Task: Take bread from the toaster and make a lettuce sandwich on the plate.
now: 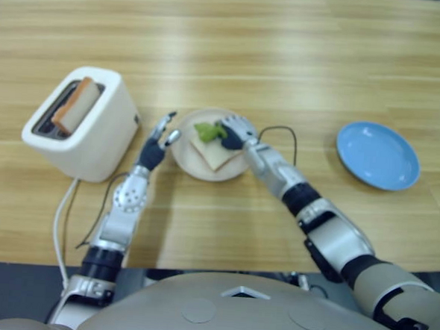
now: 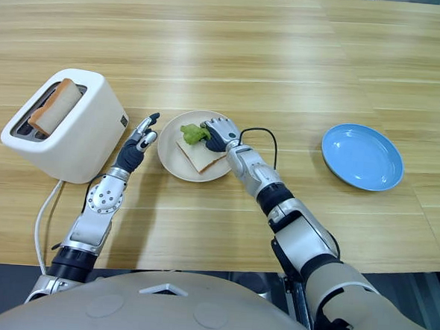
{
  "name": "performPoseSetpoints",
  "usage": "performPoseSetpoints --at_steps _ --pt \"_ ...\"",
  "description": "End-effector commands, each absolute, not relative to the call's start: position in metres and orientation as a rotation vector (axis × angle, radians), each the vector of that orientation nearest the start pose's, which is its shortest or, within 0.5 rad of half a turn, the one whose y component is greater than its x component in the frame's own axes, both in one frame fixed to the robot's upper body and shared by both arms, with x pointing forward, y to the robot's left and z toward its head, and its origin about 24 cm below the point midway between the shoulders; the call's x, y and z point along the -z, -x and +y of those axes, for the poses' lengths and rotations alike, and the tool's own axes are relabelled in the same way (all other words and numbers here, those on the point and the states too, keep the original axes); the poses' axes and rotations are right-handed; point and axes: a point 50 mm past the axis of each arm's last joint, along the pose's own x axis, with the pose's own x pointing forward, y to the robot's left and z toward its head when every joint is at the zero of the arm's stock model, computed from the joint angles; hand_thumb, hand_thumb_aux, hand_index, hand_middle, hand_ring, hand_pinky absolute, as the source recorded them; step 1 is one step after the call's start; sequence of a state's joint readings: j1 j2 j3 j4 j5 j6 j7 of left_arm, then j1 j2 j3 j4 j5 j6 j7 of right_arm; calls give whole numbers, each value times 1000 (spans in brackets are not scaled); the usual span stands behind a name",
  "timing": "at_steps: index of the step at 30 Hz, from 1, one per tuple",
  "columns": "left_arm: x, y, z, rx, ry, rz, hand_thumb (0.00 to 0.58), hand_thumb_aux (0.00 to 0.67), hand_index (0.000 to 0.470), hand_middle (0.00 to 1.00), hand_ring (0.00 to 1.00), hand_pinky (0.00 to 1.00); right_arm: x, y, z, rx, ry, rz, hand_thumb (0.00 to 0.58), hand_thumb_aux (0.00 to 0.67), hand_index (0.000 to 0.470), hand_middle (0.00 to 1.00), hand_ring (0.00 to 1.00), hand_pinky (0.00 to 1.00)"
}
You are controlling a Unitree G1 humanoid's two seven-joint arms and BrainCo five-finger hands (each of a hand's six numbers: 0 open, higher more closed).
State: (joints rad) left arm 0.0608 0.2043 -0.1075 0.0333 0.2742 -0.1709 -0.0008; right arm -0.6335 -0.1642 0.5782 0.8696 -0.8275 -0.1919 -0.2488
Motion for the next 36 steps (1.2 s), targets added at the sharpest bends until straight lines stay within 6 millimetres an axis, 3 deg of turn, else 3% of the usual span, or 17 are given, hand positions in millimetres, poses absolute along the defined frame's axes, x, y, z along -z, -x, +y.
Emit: performPoseSetpoints --at_steps 1,6,7,8,9,10,11,14,15,18,26,36 --pt "-30 -236 159 154 -472 -54 0 0 0 0 0 0 -12 -327 -68 -525 1321 -239 580 670 460 1000 1000 1000" --pt "-29 -235 159 152 -473 -51 0 0 0 0 0 0 -15 -325 -68 -534 1337 -262 580 670 460 1000 1000 1000" --pt "-29 -235 159 151 -473 -51 0 0 0 0 0 0 -16 -325 -67 -537 1336 -268 547 510 350 557 557 557" --pt "-29 -235 159 151 -473 -51 0 0 0 0 0 0 -17 -324 -67 -541 1336 -272 494 413 283 255 255 255" --pt "-29 -235 159 151 -473 -51 0 0 0 0 0 0 -18 -324 -67 -544 1336 -275 482 394 271 118 118 118" --pt "-29 -235 159 150 -473 -51 0 0 0 0 0 0 -20 -323 -68 -546 1338 -281 482 394 271 118 118 118" --pt "-29 -235 160 149 -474 -51 0 0 0 0 0 0 -22 -323 -69 -547 1339 -288 443 344 236 0 0 0" --pt "-29 -235 161 145 -475 -50 0 0 0 0 0 0 -30 -321 -73 -538 1346 -311 410 307 211 0 0 0" --pt "-29 -235 161 143 -475 -50 0 0 0 0 0 0 -32 -320 -74 -536 1348 -316 360 257 177 0 0 0" --pt "-29 -235 161 141 -475 -50 0 0 0 0 0 0 -42 -319 -78 -525 1349 -332 328 229 157 0 0 0" --pt "-29 -236 163 138 -477 -51 0 0 0 0 0 0 -54 -313 -80 -532 1376 -350 281 189 130 0 0 0" --pt "-29 -236 163 140 -476 -51 0 0 0 0 0 0 -56 -308 -92 -582 1465 -265 281 189 130 0 0 0"
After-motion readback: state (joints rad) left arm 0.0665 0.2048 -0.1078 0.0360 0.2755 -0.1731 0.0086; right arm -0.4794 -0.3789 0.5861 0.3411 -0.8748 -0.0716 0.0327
